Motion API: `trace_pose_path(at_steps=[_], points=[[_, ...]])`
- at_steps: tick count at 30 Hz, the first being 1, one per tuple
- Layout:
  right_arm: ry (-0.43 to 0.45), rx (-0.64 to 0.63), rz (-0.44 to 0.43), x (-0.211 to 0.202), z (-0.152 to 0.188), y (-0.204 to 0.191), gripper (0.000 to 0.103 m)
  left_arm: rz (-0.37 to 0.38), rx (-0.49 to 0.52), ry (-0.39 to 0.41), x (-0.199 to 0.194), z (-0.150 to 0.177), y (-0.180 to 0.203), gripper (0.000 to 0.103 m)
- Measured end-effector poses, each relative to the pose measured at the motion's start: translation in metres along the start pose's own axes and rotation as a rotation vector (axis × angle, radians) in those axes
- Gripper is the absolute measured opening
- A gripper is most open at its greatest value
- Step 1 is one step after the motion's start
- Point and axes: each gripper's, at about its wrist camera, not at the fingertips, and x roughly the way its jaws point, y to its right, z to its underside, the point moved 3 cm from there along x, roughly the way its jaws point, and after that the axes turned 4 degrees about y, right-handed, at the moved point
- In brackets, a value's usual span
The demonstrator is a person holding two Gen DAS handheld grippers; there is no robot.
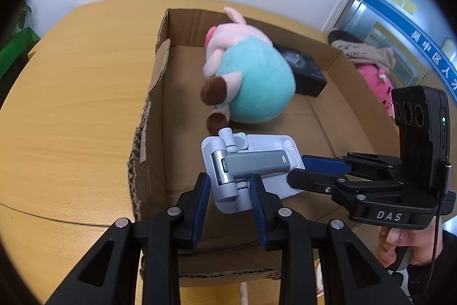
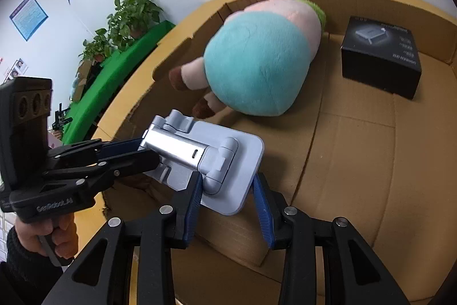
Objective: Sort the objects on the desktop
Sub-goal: 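Lift the phone stand with both tools and carry it over the cardboard box, then lower the phone stand into the box and open both tools, then move both tools back to the black sunglasses on the table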
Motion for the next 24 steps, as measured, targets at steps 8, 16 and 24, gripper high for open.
trace_pose_path(at_steps=[8, 16, 24], points=[[-0.053, 0.005, 0.032, 0.019, 0.007, -0.002, 0.04, -0.135, 0.055, -0.038, 0.008, 0.0, 0.006, 0.027], [0.146, -0.111, 0.204, -0.062, 0.012, -0.016, 0.096, -0.147, 0.071, 0.246, -0.07, -0.006, 0.035, 0.069], [0.278, -0.101, 0.286, -0.148, 0.033, -0.025, 0.101, -0.209, 0.164, 0.531, -0.142, 0.013, 0.109, 0.087]])
